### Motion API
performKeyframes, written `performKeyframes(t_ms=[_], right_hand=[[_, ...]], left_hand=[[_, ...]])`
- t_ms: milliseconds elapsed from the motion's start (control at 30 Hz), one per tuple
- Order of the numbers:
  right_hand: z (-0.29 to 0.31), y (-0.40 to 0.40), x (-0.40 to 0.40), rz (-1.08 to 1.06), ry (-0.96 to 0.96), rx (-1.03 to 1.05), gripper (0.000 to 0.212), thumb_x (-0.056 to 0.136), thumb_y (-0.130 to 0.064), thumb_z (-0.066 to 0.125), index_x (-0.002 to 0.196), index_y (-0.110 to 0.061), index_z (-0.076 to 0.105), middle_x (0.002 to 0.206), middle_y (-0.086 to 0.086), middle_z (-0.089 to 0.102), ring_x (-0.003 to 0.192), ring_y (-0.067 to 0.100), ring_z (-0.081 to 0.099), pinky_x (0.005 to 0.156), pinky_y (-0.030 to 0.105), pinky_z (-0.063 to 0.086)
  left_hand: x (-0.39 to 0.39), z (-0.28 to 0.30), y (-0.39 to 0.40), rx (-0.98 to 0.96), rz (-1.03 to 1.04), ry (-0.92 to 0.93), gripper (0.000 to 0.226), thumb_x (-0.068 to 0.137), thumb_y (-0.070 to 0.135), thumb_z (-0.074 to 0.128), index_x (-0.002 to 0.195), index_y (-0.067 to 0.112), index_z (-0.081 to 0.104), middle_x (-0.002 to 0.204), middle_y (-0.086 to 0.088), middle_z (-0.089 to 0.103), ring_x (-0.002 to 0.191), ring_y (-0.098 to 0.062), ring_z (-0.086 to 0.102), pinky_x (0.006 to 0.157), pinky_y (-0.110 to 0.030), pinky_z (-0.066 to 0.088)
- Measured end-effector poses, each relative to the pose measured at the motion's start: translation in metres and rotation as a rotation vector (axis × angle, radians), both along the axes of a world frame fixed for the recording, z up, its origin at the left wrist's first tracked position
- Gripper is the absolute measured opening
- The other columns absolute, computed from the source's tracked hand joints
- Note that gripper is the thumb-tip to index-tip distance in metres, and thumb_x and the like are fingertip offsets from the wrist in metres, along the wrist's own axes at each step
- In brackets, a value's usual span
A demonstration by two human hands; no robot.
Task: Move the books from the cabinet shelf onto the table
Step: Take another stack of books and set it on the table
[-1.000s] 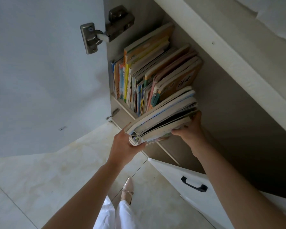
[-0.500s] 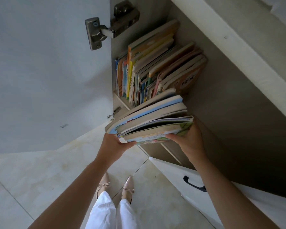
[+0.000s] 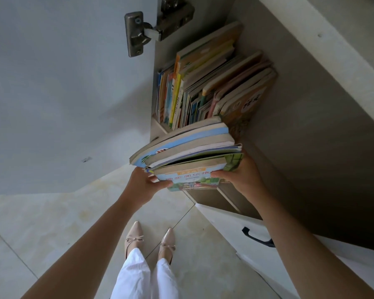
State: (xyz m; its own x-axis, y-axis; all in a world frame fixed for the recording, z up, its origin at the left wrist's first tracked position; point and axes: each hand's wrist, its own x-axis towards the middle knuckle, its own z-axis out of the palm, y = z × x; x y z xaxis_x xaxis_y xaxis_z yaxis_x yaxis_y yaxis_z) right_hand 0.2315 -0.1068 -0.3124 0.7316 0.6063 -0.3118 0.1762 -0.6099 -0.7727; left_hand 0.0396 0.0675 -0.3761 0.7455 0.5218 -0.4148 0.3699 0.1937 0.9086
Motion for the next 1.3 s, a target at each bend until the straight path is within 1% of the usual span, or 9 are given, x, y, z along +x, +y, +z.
performKeyframes(t_ms=[133,300,400,567,800,933,1067,1167,1300], right_hand=[[0.007,-0.011,-0.021,-0.077,0.068,0.049,0.055,0.061,0.010,0.083,0.109,0.000,0.059,0.104,-0.004,0.069,0.096,0.000,0.067,0.083,0.025,0.058],[0.064,-0.016,-0.064,-0.097,0.102,0.057,0.054,0.063,0.000,0.085,0.108,-0.016,0.059,0.100,-0.010,0.067,0.089,-0.013,0.063,0.077,0.009,0.052],[0.108,-0.015,-0.092,-0.098,0.129,0.047,0.054,0.060,-0.003,0.088,0.106,-0.009,0.060,0.099,-0.008,0.069,0.091,-0.006,0.066,0.084,0.024,0.057],[0.171,-0.015,-0.136,-0.028,0.186,0.035,0.073,0.056,-0.033,0.089,0.120,-0.013,0.060,0.110,-0.003,0.072,0.105,0.014,0.068,0.090,0.046,0.055],[0.236,0.000,-0.180,0.004,0.287,0.174,0.057,0.073,-0.011,0.080,0.123,-0.011,0.054,0.109,-0.009,0.071,0.099,0.003,0.068,0.079,0.018,0.055],[0.249,0.008,-0.194,0.000,0.343,0.185,0.064,0.067,-0.040,0.080,0.123,-0.024,0.053,0.109,-0.010,0.071,0.101,0.006,0.068,0.091,0.034,0.055],[0.259,0.007,-0.197,0.069,0.362,0.170,0.061,0.069,-0.050,0.079,0.121,-0.036,0.051,0.116,-0.014,0.068,0.107,0.007,0.064,0.098,0.043,0.050],[0.266,0.002,-0.197,0.138,0.304,0.164,0.084,0.079,-0.043,0.074,0.145,-0.035,0.024,0.134,-0.023,0.047,0.121,-0.001,0.048,0.108,0.033,0.038],[0.275,-0.004,-0.194,0.341,0.214,0.136,0.071,0.084,-0.020,0.073,0.134,-0.042,0.028,0.107,-0.036,0.048,0.096,-0.024,0.052,0.084,0.012,0.050]], left_hand=[[-0.011,0.014,0.002,0.031,-0.067,0.003,0.056,0.069,-0.005,0.080,0.119,0.010,0.060,0.107,0.006,0.070,0.096,-0.005,0.069,0.076,-0.018,0.056],[-0.049,0.073,0.009,0.061,-0.112,0.012,0.059,0.067,0.001,0.084,0.115,0.026,0.061,0.114,0.000,0.070,0.107,-0.018,0.066,0.093,-0.044,0.054],[-0.082,0.123,0.010,0.085,-0.116,0.025,0.064,0.065,0.004,0.087,0.101,0.050,0.063,0.109,0.009,0.072,0.107,-0.018,0.066,0.092,-0.041,0.054],[-0.137,0.196,0.009,0.013,-0.026,-0.013,0.060,0.060,-0.010,0.083,0.104,0.025,0.062,0.097,0.017,0.074,0.097,-0.009,0.069,0.089,-0.031,0.056],[-0.185,0.262,-0.013,-0.331,0.369,-0.159,0.089,0.053,0.006,0.089,0.130,0.015,0.045,0.106,-0.013,0.073,0.098,-0.031,0.070,0.077,-0.041,0.059],[-0.190,0.284,-0.034,-0.434,0.584,-0.203,0.061,0.074,0.016,0.072,0.131,0.015,0.050,0.105,-0.016,0.073,0.091,-0.033,0.071,0.067,-0.042,0.059],[-0.198,0.294,-0.059,-0.422,0.707,-0.196,0.067,0.079,0.023,0.072,0.140,0.024,0.044,0.118,-0.011,0.068,0.101,-0.031,0.069,0.072,-0.044,0.058],[-0.199,0.299,-0.078,-0.455,0.737,-0.189,0.055,0.089,0.025,0.064,0.140,0.027,0.045,0.121,-0.011,0.068,0.107,-0.033,0.066,0.078,-0.049,0.058],[-0.203,0.305,-0.108,-0.473,0.869,-0.166,0.051,0.090,0.033,0.060,0.139,0.031,0.045,0.112,-0.010,0.071,0.100,-0.032,0.069,0.073,-0.047,0.059]])
